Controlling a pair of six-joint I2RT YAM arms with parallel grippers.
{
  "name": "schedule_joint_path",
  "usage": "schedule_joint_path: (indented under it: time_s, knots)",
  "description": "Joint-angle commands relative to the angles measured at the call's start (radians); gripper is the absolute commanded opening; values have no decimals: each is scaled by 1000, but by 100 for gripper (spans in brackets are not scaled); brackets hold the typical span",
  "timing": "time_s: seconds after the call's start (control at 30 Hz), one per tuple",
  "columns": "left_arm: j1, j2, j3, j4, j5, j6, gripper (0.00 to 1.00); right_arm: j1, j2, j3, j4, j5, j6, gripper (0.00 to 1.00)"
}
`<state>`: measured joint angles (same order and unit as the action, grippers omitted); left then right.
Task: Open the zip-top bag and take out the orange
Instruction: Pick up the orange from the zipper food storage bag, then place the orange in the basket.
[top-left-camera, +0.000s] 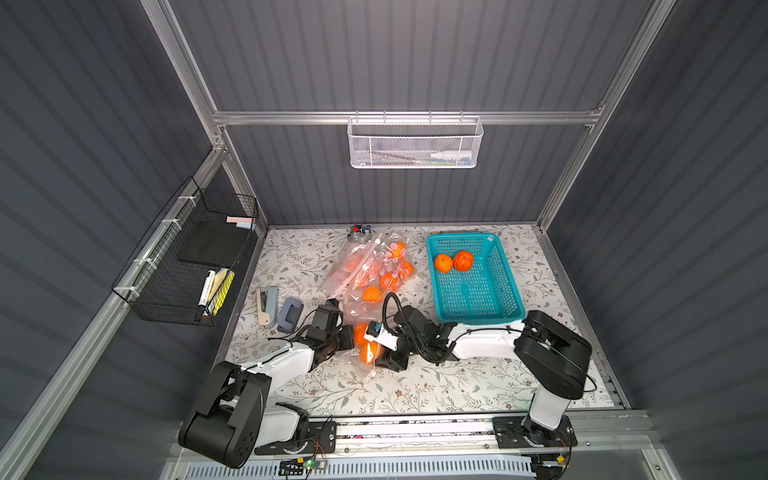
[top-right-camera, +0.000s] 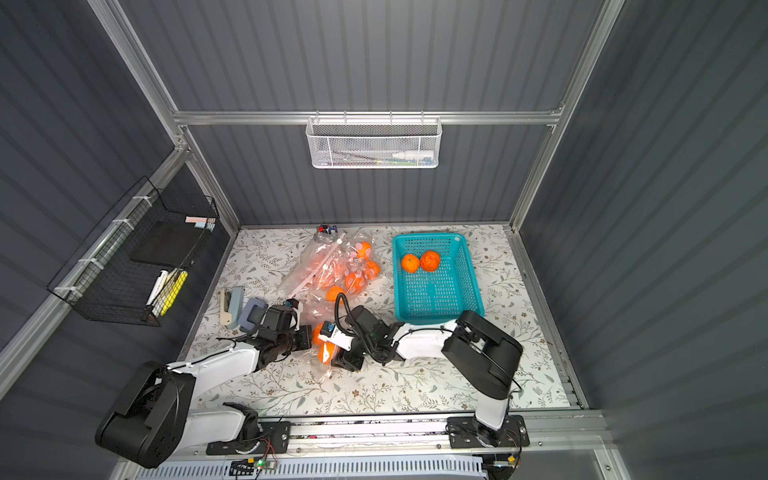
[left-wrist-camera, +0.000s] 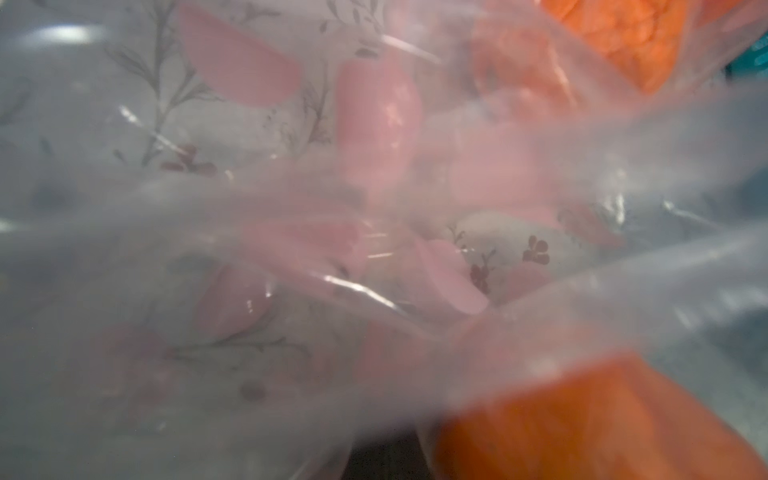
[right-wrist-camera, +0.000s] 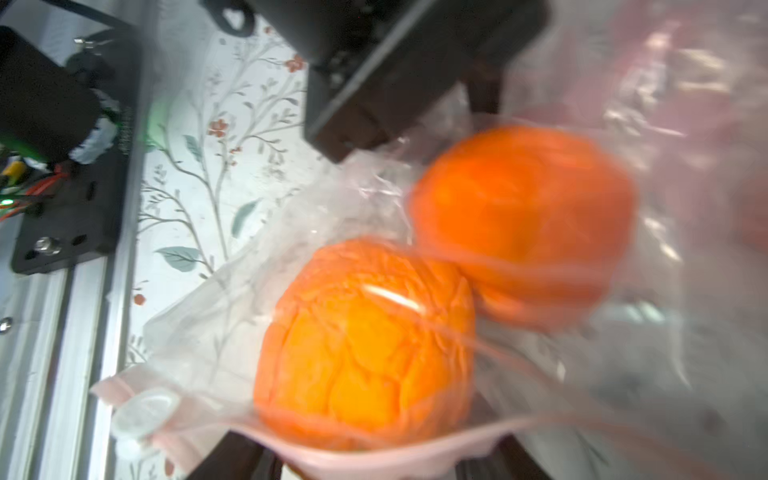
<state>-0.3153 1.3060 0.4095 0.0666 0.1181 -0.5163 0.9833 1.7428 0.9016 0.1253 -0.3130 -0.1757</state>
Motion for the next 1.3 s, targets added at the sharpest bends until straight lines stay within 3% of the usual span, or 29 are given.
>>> schedule_joint_path:
  time_s: [0.0, 0.23, 0.37, 0.53, 0.63, 0.77, 1.0, 1.27]
  knots:
    - [-2, 16, -22, -100, -18, 9, 0, -46, -100, -47, -161, 154, 2, 45]
    - [-2, 13, -21, -104, -21, 8, 0, -74, -280, -56, -371, 237, -12, 45]
    - [-2, 13, -22, -103, -23, 9, 0, -112, -369, -36, -390, 252, 34, 44]
    - [-2, 9, -24, -103, -21, 10, 0, -254, -428, 24, -416, 230, 78, 44]
    - [-2, 8, -23, -100, -21, 10, 0, -347, -434, 58, -396, 285, 105, 44]
    - [-2, 4, -23, -100, -21, 12, 0, -482, -355, 147, -427, 391, 147, 48]
    - [-2, -2, -28, -98, 4, 15, 0, -738, -115, 296, -477, 377, 264, 50]
    - [-2, 2, -27, -96, 12, 21, 0, -848, 133, 495, -552, 378, 345, 50]
